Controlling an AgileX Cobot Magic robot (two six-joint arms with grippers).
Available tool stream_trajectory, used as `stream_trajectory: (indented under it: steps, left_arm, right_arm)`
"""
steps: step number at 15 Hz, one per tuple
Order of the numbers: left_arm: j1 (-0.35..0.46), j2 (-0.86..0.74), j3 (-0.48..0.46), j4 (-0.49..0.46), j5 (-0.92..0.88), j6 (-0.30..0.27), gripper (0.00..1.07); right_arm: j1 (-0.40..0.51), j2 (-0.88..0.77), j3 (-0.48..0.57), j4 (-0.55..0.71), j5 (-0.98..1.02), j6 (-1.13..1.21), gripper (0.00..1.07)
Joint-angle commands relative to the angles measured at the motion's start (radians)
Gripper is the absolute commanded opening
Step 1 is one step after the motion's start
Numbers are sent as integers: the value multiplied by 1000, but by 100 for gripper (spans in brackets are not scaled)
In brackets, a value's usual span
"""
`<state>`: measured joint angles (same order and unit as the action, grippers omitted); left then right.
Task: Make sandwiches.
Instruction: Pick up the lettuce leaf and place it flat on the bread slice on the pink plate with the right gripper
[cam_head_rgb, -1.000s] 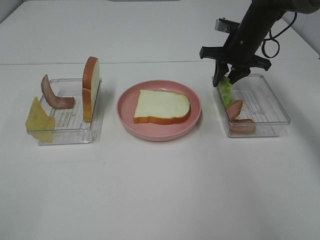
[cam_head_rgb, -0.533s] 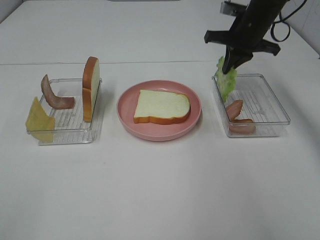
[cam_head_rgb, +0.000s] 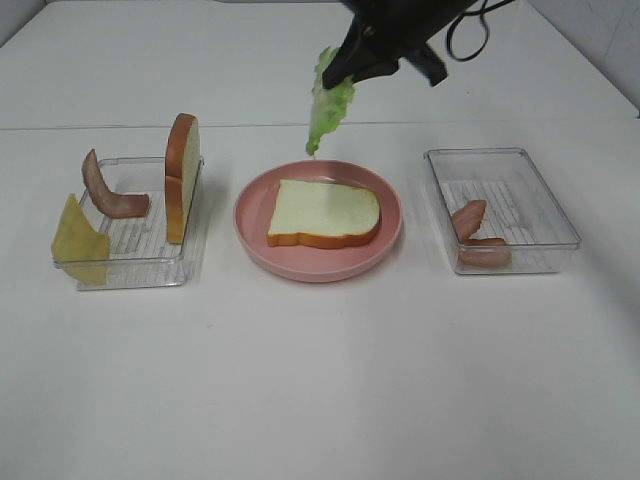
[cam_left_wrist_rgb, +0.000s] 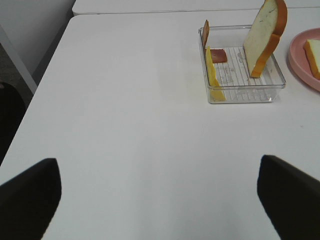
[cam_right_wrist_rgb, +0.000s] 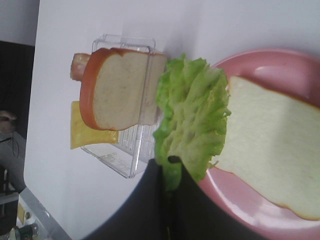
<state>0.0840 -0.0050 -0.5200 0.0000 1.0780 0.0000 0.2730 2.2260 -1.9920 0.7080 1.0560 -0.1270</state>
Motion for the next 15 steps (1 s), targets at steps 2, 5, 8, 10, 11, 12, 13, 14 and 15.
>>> stream_trajectory:
  steps: [2,5,8,10,11,12,13,14,15]
  left_arm:
    - [-3,-17,3,-6,-2,0,100]
    - [-3,-17,3,-6,-2,0,100]
    - [-3,-17,3,-6,-2,0,100]
    - [-3,-17,3,-6,-2,0,100]
    - [-3,-17,3,-6,-2,0,100]
    - [-3,-17,3,-6,-2,0,100]
    - [-3,-17,3,-6,-2,0,100]
    - [-3,-17,3,-6,-2,0,100]
    - [-3,-17,3,-6,-2,0,100]
  right_arm:
    - [59,91,-3,84,-45,-48,0]
    - [74,170,-3,93,-59,-50,0]
    - [72,177,-3,-44,-81,-17,0]
    - [72,177,-3,-167,-81,36,0]
    - [72,177,-3,-202,-81,54,0]
    - [72,176,-3,-289,-72,88,0]
    - [72,176,-3,-302,-63,99,0]
    - [72,176,-3,-302,-59,103,0]
    - [72,176,-3,-297,-53,105,0]
